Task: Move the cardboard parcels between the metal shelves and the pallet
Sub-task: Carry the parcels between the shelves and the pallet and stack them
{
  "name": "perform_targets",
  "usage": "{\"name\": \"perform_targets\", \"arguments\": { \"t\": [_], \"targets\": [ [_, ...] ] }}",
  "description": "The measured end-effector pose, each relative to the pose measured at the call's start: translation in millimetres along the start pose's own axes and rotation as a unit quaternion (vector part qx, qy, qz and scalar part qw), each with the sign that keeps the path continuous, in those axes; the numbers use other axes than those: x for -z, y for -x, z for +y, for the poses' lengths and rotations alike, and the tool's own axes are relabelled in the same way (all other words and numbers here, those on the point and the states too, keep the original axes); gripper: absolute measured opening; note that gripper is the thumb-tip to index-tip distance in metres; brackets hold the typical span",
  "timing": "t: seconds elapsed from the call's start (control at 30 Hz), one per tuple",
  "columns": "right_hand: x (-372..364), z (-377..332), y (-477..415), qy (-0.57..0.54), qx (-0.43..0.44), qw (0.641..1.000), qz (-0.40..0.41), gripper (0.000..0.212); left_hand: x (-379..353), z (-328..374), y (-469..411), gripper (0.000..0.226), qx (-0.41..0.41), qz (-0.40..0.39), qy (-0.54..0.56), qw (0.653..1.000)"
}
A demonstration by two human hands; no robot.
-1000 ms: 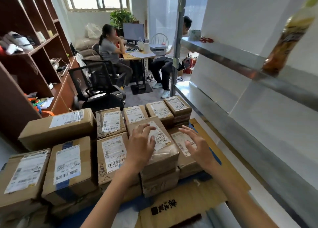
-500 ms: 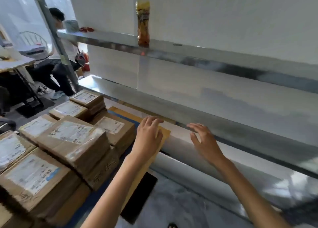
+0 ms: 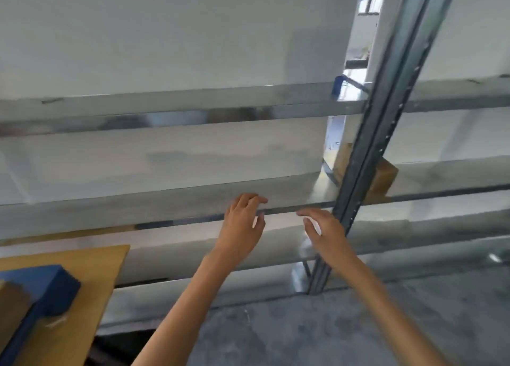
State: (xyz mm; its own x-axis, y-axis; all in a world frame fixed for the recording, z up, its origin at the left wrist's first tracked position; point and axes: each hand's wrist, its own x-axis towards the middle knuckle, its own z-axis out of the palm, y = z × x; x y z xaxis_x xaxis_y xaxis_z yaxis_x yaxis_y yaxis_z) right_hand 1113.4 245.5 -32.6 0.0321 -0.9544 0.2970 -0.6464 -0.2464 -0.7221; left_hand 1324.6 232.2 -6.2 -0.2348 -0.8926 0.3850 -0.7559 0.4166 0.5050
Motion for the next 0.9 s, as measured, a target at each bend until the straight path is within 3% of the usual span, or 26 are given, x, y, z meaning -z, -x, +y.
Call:
{"name": "perform_targets", "arguments": {
  "t": [0.23, 0.43, 0.67, 0.9],
  "targets": [
    [144, 116, 11, 0.039, -0.076, 0.995, 0.054, 0.023, -130, 132, -57, 0.033, -0.057, -0.047, 0.040, 0.996],
    [213, 181, 16, 0.026, -0.121, 0.990, 0.063, 0.022, -195, 198, -96, 0.033, -0.075, -0.059, 0.056, 0.994],
    [239, 245, -41, -0.005, -0.183, 0.981, 0.068, 0.022, -247, 222, -143, 0.034, -0.042, -0.094, 0.038, 0.994],
    [246, 297, -165, 0.049, -0.173, 0.982, 0.053, 0.020, -302, 220, -206, 0.036, -0.008, -0.087, 0.034, 0.996]
  ]
}}
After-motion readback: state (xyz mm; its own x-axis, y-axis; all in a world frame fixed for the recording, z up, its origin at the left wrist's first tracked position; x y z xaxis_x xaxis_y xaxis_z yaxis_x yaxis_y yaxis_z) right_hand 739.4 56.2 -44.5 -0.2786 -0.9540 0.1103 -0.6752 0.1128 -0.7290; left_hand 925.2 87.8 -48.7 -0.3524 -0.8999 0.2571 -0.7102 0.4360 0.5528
